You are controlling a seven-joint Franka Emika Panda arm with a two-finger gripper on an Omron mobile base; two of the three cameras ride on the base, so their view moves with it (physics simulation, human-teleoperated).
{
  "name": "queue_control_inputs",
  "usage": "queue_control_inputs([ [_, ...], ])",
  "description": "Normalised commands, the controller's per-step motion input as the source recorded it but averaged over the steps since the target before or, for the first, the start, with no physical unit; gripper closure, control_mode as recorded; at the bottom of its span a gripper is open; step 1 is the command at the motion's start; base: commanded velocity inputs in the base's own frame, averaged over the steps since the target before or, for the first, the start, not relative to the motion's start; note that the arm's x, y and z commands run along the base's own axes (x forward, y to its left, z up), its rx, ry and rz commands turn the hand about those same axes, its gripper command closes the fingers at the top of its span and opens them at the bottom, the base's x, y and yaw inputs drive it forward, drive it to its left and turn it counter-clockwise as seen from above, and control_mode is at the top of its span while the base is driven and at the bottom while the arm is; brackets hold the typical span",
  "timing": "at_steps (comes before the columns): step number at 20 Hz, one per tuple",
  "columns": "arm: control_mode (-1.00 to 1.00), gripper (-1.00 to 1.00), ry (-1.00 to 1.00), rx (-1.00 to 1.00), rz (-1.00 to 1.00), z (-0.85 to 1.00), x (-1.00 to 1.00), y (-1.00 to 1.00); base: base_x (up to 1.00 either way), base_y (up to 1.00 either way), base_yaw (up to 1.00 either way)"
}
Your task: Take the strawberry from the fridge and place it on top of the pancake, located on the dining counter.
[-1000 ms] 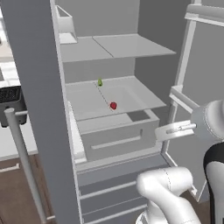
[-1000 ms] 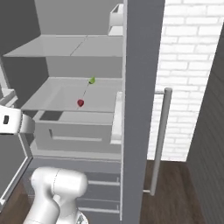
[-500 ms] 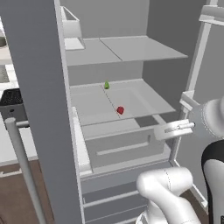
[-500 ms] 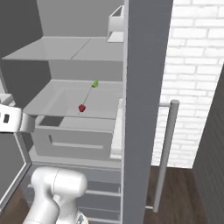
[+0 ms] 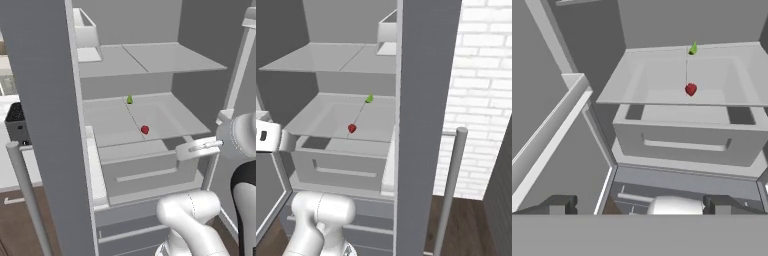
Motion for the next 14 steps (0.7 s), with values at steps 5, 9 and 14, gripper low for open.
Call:
queue_control_inputs([
  [5,1.00,-1.00,0.00,0.00,0.00,0.00,0.00,0.00,0.49,0.00,0.03],
  [9,1.00,-1.00,0.00,0.00,0.00,0.00,0.00,0.00,0.64,0.00,0.02],
  [14,-1.00,-1.00,0.01,0.00,0.01,-0.02,0.66,-0.04,0.00,0.00,0.00],
])
